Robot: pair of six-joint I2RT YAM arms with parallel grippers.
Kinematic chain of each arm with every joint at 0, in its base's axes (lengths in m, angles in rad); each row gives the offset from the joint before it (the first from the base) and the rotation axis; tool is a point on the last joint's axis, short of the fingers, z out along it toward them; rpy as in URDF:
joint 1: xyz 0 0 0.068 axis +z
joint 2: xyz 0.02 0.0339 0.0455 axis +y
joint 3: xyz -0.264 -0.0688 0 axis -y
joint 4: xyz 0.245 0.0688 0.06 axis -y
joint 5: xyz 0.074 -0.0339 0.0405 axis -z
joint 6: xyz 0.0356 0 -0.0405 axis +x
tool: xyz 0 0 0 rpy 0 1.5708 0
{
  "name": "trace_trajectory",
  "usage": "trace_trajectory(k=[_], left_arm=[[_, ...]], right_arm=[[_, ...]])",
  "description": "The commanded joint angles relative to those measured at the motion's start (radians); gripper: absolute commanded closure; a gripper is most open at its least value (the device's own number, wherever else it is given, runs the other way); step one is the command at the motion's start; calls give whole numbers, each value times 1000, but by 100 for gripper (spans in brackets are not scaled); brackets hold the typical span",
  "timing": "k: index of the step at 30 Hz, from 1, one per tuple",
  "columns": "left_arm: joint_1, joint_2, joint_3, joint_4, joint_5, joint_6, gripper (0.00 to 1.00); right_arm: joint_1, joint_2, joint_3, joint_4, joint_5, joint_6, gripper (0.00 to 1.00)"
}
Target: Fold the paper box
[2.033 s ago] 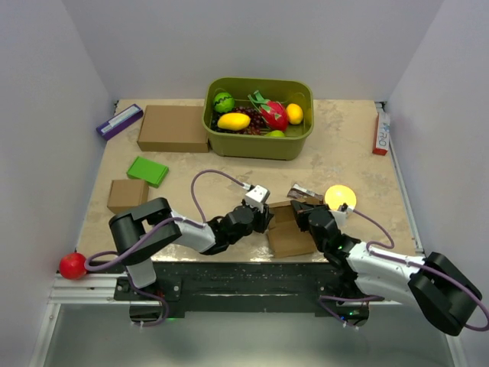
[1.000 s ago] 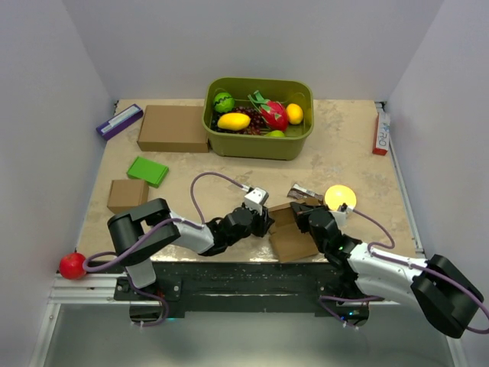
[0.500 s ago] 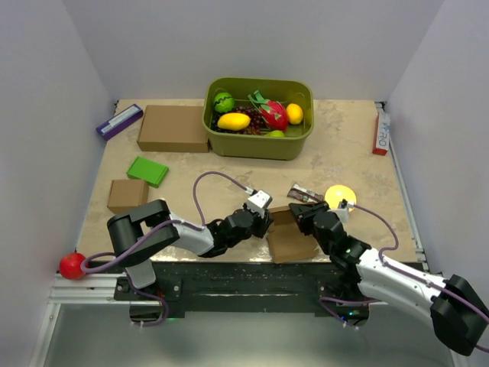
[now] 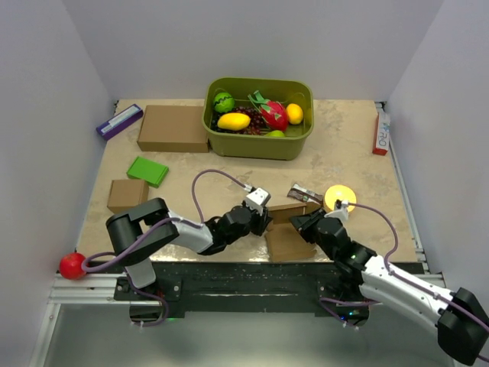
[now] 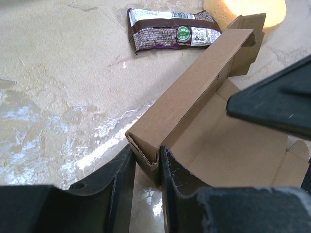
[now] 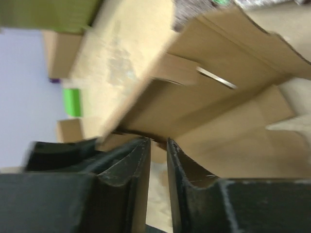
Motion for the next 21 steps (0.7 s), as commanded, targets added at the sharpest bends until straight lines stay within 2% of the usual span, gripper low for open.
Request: trace_trajectory(k=[1,11,16,21], left_arm=[[16,-4,9,-56,28,-6,77],[35,-4,-2,-42,83,-40,77],[37,-7,-5,-38,89,-57,77],[40,-14,-11,-33,83,-74,77]], right_arm=[[3,102,-35,125,-43,-58,81],[13,451,-41,469,-53,-48,97],[27,602,-29,582,-78,-25,100],[67,680,-20,656,-95,4,100]])
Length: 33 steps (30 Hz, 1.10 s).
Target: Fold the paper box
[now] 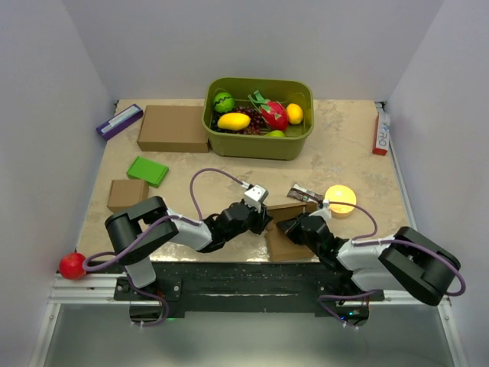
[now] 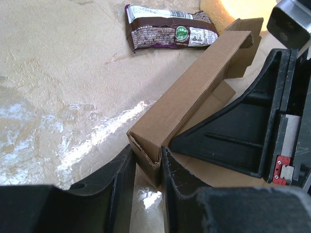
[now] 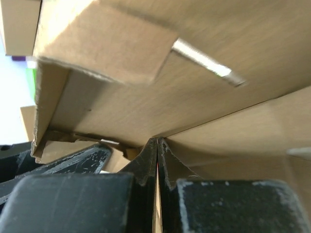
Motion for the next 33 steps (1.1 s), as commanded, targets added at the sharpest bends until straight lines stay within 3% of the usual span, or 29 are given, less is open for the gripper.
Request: trace_trajectory(k=[1,17,24,27,28,33], left_arm=[[5,-14,-14,-25,1,-24,77],[5,-31,-59,24,1,-80,78],[7,-54,-103,76,-11,44,82],[5,-55,-109,82,-20,100,83],[5,-55,-111,82,-23,117,84],[2,-63,-122,102,-37,158,85]], right_arm=[[45,64,26,89,-20,23,100],[139,240,11,363,-25,95,99],[140,52,0,-8,70,132,92],[140,-147,9,-216,113,102,78],[140,-202,9,-268,122,100,68],[140,-621,12,-577,173,134,48]])
